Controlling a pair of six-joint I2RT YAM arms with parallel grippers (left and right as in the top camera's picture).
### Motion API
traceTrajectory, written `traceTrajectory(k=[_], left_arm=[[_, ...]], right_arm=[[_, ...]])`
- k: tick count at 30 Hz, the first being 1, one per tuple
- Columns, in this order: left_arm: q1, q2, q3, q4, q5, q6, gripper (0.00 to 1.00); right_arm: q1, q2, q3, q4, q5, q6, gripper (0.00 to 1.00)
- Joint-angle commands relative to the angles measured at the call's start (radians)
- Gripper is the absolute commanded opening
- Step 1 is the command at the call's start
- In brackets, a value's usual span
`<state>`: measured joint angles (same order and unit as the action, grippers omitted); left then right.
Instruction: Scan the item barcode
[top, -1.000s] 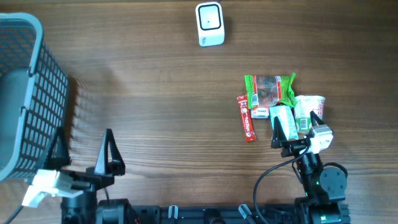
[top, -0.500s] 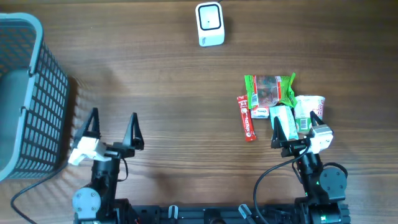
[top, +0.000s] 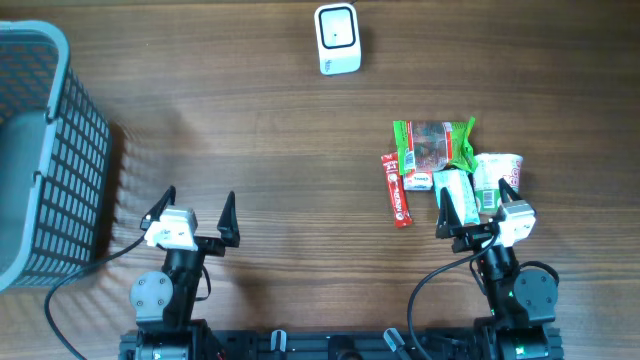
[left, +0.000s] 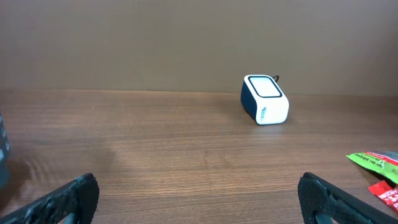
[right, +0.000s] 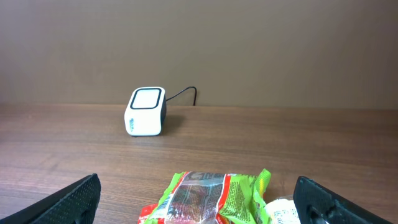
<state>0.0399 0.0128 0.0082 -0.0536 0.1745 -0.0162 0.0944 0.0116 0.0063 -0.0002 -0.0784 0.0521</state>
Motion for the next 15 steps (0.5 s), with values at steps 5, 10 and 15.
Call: traceTrajectory(k=[5, 10, 15], left_arm=[[0.004, -0.007, -0.003, -0.007, 0.015, 0.035, 1.0], [0.004, -0.007, -0.003, -0.007, 0.015, 0.035, 1.0], [0.004, -0.007, -0.003, -0.007, 0.015, 0.035, 1.0]], right_arm=[[-0.003, -0.007, -0.001, 0.005, -0.009, 0.003, 1.0], [-0.003, -0.007, -0.001, 0.005, -0.009, 0.003, 1.0], [-0.003, -0.007, -0.001, 0.005, -0.009, 0.003, 1.0]])
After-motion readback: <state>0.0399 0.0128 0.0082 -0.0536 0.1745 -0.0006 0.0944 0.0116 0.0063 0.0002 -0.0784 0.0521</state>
